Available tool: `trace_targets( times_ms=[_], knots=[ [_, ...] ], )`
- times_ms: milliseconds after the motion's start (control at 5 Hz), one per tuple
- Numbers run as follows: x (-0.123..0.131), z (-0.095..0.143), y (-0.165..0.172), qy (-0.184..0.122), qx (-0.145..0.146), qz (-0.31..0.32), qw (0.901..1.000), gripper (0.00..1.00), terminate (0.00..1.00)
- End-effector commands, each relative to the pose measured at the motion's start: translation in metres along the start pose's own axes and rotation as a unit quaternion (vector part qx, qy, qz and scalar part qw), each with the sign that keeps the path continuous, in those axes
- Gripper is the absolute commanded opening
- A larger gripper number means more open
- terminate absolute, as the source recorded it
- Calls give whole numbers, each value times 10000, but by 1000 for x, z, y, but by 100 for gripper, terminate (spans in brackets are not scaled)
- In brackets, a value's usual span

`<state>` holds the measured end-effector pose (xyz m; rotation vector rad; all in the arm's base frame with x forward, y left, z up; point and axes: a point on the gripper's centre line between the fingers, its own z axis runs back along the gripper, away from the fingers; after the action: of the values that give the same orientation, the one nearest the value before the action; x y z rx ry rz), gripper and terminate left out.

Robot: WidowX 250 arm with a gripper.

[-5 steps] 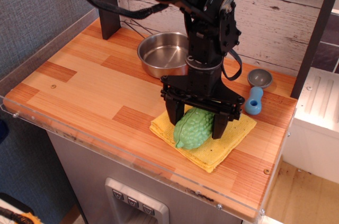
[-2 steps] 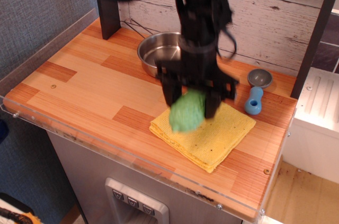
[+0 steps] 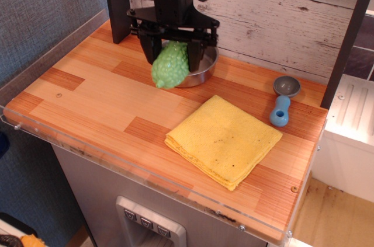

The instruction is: Place the green item inside of the pot.

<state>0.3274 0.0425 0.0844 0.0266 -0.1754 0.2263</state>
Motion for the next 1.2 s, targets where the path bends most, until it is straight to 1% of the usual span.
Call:
trace_targets(
  times_ms=[0,400,600,800,1000],
  knots=[
    [23,-14,22,66,101,263,9996,0,0],
    [45,-28,9,110,132,154,9997,0,0],
    [53,-27,5,79,134,156,9998,0,0],
    [55,-21,5,59,173,141,9997,100,0],
    [54,-10,7,-7,175,107,9998,100,0]
  ],
)
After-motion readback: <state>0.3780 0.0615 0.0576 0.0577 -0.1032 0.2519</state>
